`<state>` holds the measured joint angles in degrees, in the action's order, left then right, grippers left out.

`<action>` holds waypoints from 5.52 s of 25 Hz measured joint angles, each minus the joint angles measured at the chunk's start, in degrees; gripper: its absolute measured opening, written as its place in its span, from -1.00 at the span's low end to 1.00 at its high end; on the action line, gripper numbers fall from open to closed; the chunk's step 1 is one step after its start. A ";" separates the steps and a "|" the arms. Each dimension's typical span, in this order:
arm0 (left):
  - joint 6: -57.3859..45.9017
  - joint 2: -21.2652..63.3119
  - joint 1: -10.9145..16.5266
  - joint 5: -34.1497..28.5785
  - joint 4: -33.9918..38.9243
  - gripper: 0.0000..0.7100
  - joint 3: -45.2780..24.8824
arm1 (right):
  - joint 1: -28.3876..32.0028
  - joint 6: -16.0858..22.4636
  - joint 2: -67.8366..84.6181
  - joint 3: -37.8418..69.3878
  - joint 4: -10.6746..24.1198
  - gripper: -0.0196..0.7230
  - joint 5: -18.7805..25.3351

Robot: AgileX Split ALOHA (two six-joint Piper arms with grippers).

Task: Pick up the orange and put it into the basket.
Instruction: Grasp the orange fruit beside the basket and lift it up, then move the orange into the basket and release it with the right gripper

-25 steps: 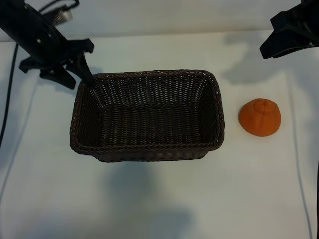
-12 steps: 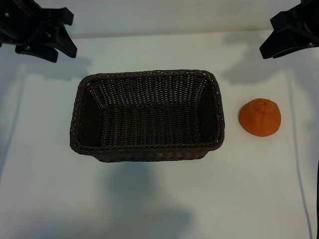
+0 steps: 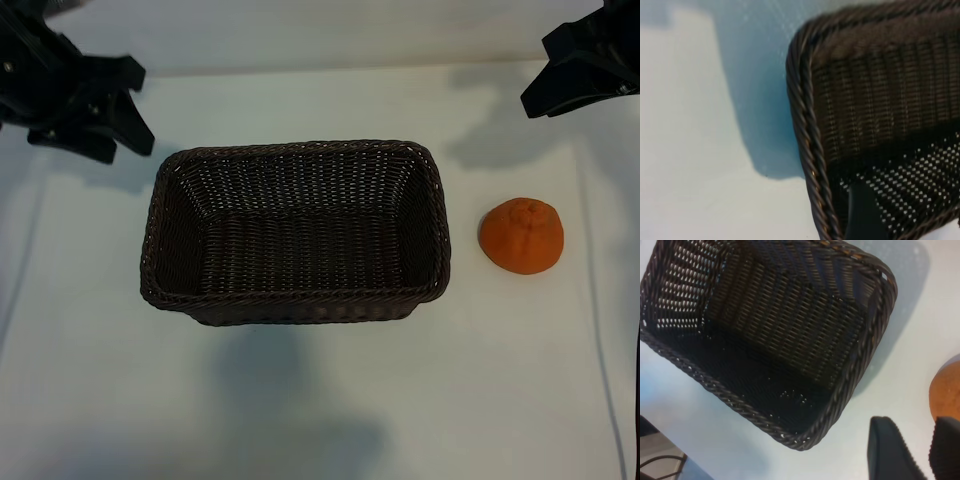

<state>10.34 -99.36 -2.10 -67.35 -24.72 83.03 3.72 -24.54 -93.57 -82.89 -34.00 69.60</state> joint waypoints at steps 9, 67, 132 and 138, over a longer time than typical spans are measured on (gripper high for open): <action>0.43 4.27 0.00 0.00 -0.87 0.36 -0.38 | 0.00 0.00 0.00 0.00 0.00 -0.28 0.00; 2.49 7.09 0.00 0.00 0.79 0.37 -0.38 | 0.00 -0.10 -15.42 8.94 11.93 0.57 -13.32; 2.57 7.09 0.00 0.00 0.83 0.37 -0.38 | -3.96 4.47 -6.08 -4.46 6.83 -0.70 0.37; 2.57 7.09 0.00 0.00 0.83 0.37 -0.38 | -10.40 4.66 -6.08 -4.46 5.01 -0.70 0.14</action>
<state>12.91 -92.27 -2.10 -67.35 -23.89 82.64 -6.69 -19.88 -99.64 -87.35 -28.99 69.74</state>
